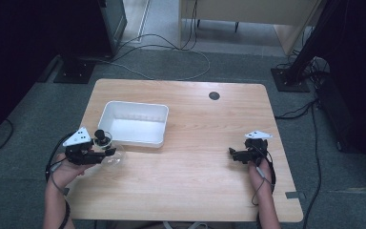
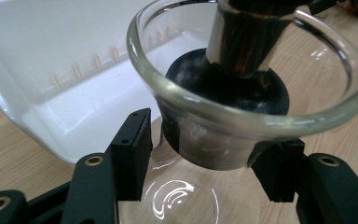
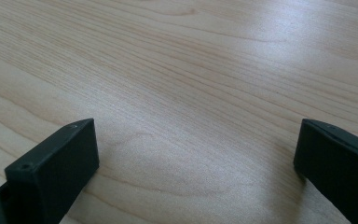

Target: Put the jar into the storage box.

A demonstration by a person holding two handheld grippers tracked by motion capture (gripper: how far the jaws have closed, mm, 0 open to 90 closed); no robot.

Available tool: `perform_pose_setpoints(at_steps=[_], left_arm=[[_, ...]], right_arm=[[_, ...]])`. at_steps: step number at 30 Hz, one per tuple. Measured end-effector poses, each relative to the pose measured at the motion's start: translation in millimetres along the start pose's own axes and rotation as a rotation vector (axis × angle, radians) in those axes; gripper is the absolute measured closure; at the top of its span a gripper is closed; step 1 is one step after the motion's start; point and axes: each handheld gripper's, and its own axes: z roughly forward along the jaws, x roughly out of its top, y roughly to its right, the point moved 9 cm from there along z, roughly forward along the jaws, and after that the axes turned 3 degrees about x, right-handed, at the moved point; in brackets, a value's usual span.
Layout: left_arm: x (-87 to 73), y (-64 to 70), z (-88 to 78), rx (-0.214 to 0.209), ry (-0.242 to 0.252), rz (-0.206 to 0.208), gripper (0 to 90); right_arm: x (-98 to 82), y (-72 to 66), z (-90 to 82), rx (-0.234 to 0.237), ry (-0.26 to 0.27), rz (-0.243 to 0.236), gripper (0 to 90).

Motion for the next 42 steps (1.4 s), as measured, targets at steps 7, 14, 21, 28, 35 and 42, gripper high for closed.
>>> perform_pose_setpoints(at_steps=[7, 14, 21, 28, 35, 42], left_arm=[[1.9, 2.1, -0.3, 0.024, 0.012, 0.037, 47.7], [2.1, 2.3, -0.7, 0.024, 0.019, 0.036, 48.2], [4.1, 0.6, -4.7, 0.014, 0.034, 0.007, 48.7], [6.3, 1.2, -8.4, 0.012, 0.031, 0.006, 49.0], [11.7, 2.2, -15.1, 0.022, 0.041, 0.018, 49.3], [16.8, 3.6, -21.0, 0.036, 0.036, 0.029, 49.4]], right_arm=[[0.0, 0.0, 0.0, 0.0, 0.0, 0.0, 0.0], [0.0, 0.0, 0.0, 0.0, 0.0, 0.001, 0.0], [0.1, 0.0, 0.0, 0.0, 0.0, 0.001, 0.0], [0.1, 0.0, 0.0, 0.0, 0.0, 0.001, 0.0], [0.0, 0.0, 0.0, 0.0, 0.0, 0.001, 0.0], [0.0, 0.0, 0.0, 0.0, 0.0, 0.0, 0.0]])
